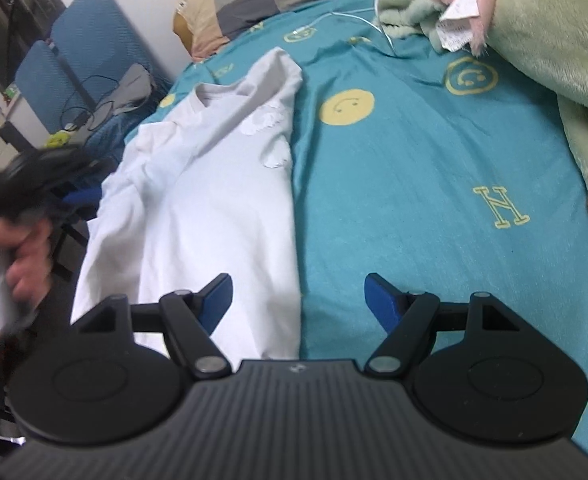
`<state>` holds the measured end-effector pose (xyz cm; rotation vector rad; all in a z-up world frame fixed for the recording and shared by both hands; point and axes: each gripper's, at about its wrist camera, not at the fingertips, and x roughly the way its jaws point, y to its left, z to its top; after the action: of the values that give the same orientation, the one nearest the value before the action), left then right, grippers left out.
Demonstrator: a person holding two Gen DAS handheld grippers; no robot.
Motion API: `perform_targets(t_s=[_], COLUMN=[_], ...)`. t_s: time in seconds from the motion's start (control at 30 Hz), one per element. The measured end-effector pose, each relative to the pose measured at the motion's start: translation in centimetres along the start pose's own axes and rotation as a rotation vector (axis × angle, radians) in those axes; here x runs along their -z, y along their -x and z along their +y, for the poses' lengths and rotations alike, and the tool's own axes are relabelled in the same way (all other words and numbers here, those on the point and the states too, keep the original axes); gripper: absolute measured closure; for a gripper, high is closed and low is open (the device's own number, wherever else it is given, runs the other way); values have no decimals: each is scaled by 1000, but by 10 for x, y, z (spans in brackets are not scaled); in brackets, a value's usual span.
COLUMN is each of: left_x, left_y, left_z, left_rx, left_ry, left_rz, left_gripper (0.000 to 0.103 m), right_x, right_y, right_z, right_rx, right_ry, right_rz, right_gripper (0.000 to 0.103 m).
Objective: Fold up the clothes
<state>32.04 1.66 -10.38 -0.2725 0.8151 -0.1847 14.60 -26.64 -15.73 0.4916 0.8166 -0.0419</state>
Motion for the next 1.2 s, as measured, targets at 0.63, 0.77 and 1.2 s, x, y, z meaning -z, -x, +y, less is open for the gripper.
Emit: perform_targets(t_s=[0.63, 0.77, 1.2], left_x=[23, 1, -57], left_y=[-22, -77, -150], left_z=[227, 244, 237], left_rx=[121, 126, 50], left_ry=[862, 895, 681], left_rz=[-91, -112, -104], left_gripper=[20, 20, 95], right_x=[30, 22, 16], right_y=[23, 3, -32], right_z=[33, 39, 48], right_rx=[-70, -77, -76], right_ry=[69, 45, 19], right_rz=[-37, -28, 25], right_gripper=[29, 29, 29])
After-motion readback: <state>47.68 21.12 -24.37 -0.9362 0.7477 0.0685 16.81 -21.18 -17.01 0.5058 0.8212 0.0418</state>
